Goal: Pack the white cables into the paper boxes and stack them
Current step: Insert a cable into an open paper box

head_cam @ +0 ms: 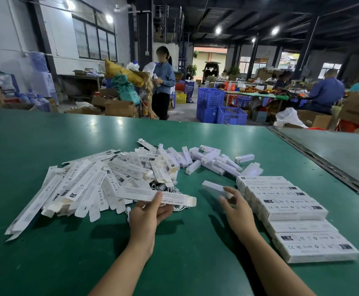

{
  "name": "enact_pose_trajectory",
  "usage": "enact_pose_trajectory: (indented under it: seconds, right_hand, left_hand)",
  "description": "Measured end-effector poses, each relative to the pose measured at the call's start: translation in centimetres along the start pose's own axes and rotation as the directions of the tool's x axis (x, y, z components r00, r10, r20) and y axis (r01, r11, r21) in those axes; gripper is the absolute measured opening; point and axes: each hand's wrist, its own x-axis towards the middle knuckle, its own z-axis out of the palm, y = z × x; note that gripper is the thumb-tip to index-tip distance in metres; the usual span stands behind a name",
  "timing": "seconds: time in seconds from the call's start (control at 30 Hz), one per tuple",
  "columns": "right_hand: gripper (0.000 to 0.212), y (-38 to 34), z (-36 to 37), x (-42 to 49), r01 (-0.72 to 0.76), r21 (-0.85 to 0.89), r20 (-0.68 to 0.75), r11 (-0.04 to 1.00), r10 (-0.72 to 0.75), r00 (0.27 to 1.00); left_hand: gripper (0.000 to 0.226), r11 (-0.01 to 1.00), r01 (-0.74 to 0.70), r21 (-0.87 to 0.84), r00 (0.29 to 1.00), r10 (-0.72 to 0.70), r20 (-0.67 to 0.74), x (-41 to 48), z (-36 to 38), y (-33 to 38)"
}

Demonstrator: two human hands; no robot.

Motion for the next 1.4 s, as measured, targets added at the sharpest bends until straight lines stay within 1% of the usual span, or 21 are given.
enact_pose_trajectory:
  seconds: [0.03,0.1,0.2,0.27,0.33,0.43,0.5,0.6,0.8,1.0,1.07,1.17,1.2,1.33,1.4]
  right_hand:
    - [0.025,0.1,-0.4,-0.4,-0.004,0.078,-0.027,0.997,0.006,1.0]
    - [0.022,0.3,-0.8,-1.0,-0.01,0.211,-0.073,0.977,0.026,0.997]
    - [0.017,0.4,-0.9,-1.7,-0.012,0.406,-0.085,0.914,0.051,0.995]
    - [0.013,0.1,-0.9,-2.0,0.0,0.502,-0.082,0.865,0.048,0.995]
    - [0.012,-0.2,-0.8,-2.2,0.004,0.555,-0.06,0.832,0.036,0.998]
    - [0.013,-0.6,-0.6,-2.4,0.01,0.565,-0.02,0.825,0.001,1.0]
    - [0.013,-0.7,-0.3,-2.6,0.015,0.562,0.004,0.827,-0.02,1.0]
    - [0.021,-0.9,0.0,-2.9,0.028,0.557,0.04,0.83,-0.06,0.997]
    - [0.017,-0.9,-0.1,-3.0,0.064,0.539,0.07,0.84,-0.12,0.99]
    - [0.014,-1.1,-0.1,-3.1,0.093,0.528,0.059,0.844,-0.145,0.988]
    - [0.014,-1.0,-0.1,-3.0,0.1,0.524,0.053,0.846,-0.15,0.987]
    - [0.016,-0.9,0.0,-3.0,0.108,0.524,0.049,0.845,-0.156,0.986]
    - [0.016,-1.0,0.0,-3.1,0.108,0.525,0.048,0.844,-0.156,0.987]
    - [0.016,-1.2,0.1,-3.1,0.106,0.522,0.05,0.847,-0.154,0.987]
    - [0.015,-1.2,0.0,-3.1,0.093,0.533,0.057,0.841,-0.145,0.988]
  left_hand:
    - [0.012,1.0,-0.004,-0.009,1.0,0.004,0.002,0.0,0.0,0.0]
    - [0.018,1.0,-0.004,-0.023,1.0,0.004,-0.002,0.0,0.0,0.1]
    - [0.023,0.999,-0.003,-0.048,1.0,0.003,0.002,0.0,-0.1,0.1]
    - [0.027,0.997,0.008,-0.07,1.0,-0.008,0.0,0.0,-0.2,0.1]
    - [0.033,0.994,0.03,-0.105,1.0,-0.03,0.002,0.0,-0.2,0.1]
    - [0.038,0.987,0.044,-0.151,0.999,-0.043,0.009,0.1,-0.1,0.2]
    - [0.033,0.987,0.052,-0.154,0.999,-0.051,0.009,0.1,-0.1,0.2]
    - [0.027,0.984,0.068,-0.162,0.998,-0.066,0.018,0.1,-0.1,0.2]
    - [0.039,0.983,0.072,-0.171,0.997,-0.069,0.024,0.1,-0.3,0.3]
    - [0.03,0.988,0.034,-0.15,0.999,-0.034,-0.003,0.1,-0.2,0.2]
    - [0.026,0.991,0.032,-0.128,0.999,-0.031,0.006,0.2,-0.3,0.1]
    - [0.015,0.997,0.013,-0.077,0.999,-0.009,0.046,0.2,-0.3,-0.2]
    - [0.015,0.998,0.004,-0.063,0.998,0.0,0.059,0.1,-0.3,-0.3]
    - [0.032,0.999,-0.014,-0.039,0.996,0.018,0.093,-0.1,-0.2,-0.4]
    - [0.029,0.999,-0.002,-0.046,0.995,0.006,0.098,-0.1,-0.2,-0.4]
